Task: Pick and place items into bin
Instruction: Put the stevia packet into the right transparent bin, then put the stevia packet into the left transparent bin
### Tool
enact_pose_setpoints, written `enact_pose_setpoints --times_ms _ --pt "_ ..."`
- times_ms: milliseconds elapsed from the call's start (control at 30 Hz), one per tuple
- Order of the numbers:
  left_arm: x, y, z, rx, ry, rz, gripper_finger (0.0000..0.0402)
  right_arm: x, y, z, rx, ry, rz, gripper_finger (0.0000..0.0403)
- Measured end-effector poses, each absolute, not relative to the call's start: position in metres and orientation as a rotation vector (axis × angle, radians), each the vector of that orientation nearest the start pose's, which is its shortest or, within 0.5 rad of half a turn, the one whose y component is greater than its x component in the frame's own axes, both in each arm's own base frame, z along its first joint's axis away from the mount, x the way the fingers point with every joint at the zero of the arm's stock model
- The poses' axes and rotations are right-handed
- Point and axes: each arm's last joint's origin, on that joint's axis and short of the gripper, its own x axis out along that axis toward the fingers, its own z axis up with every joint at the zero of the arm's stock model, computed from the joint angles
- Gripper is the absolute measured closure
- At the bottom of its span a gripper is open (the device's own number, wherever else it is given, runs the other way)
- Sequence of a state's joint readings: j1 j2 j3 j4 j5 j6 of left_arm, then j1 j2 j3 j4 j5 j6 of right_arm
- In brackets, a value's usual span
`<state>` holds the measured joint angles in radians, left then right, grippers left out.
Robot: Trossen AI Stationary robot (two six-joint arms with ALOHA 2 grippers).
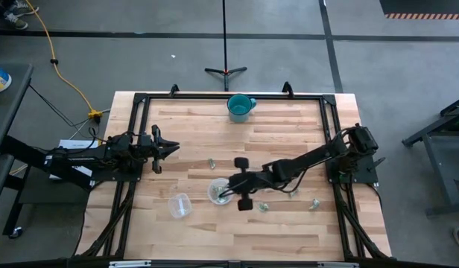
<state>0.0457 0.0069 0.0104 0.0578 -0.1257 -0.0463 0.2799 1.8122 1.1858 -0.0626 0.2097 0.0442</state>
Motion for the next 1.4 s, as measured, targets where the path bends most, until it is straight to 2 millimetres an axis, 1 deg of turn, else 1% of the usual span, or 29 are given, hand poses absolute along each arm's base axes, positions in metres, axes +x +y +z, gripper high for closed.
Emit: enact_pose_setpoints --times_ms 67,167,267,367,533,633,700,800,933,1067,1133,1200,1267,1333,1400 --pt "0.097 0.008 0.172 -0.049 -0.065 0.17 0.0309 0.382 0.103 0.203 -0.132 0.633 0.083 0.0394" --pt "0.097 0.008 0.172 -0.049 -0.065 0.17 0.0309 0.386 0.101 0.192 -0.119 0.651 0.087 0.0399" --pt "0.097 0.008 0.172 -0.049 -0.066 0.17 0.0309 0.389 0.097 0.184 -0.085 0.681 0.093 0.0378" --pt "0.097 0.008 0.172 -0.049 -0.065 0.17 0.0309 0.39 0.093 0.18 -0.059 0.695 0.093 0.033" --pt "0.097 0.008 0.172 -0.049 -0.066 0.17 0.0309 0.39 0.092 0.18 -0.035 0.698 0.081 0.0228" --pt "0.097 0.008 0.172 -0.049 -0.065 0.17 0.0309 0.383 0.09 0.177 -0.024 0.786 0.066 0.018" --pt "0.097 0.008 0.172 -0.049 -0.065 0.169 0.0309 0.373 0.088 0.177 0.016 0.889 0.03 0.0161" --pt "0.097 0.008 0.172 -0.049 -0.065 0.169 0.0309 0.353 0.083 0.179 0.112 1.071 -0.052 0.0152" --pt "0.097 0.008 0.172 -0.049 -0.065 0.169 0.0309 0.323 0.08 0.179 0.235 1.34 -0.171 0.0155" --pt "0.097 0.008 0.172 -0.049 -0.066 0.169 0.0309 0.296 0.089 0.178 0.276 1.582 -0.234 0.0154" --pt "0.097 0.008 0.172 -0.049 -0.065 0.169 0.0309 0.286 0.096 0.177 0.283 1.667 -0.263 0.0154" --pt "0.097 0.008 0.172 -0.049 -0.065 0.169 0.0309 0.277 0.103 0.178 0.277 1.717 -0.292 0.0155" --pt "0.097 0.008 0.172 -0.049 -0.066 0.169 0.0309 0.273 0.112 0.178 0.269 1.73 -0.299 0.0157" --pt "0.097 0.008 0.172 -0.049 -0.065 0.169 0.0309 0.272 0.12 0.177 0.258 1.702 -0.283 0.0157" --pt "0.097 0.008 0.172 -0.049 -0.065 0.169 0.0309 0.276 0.129 0.176 0.249 1.616 -0.253 0.0157"
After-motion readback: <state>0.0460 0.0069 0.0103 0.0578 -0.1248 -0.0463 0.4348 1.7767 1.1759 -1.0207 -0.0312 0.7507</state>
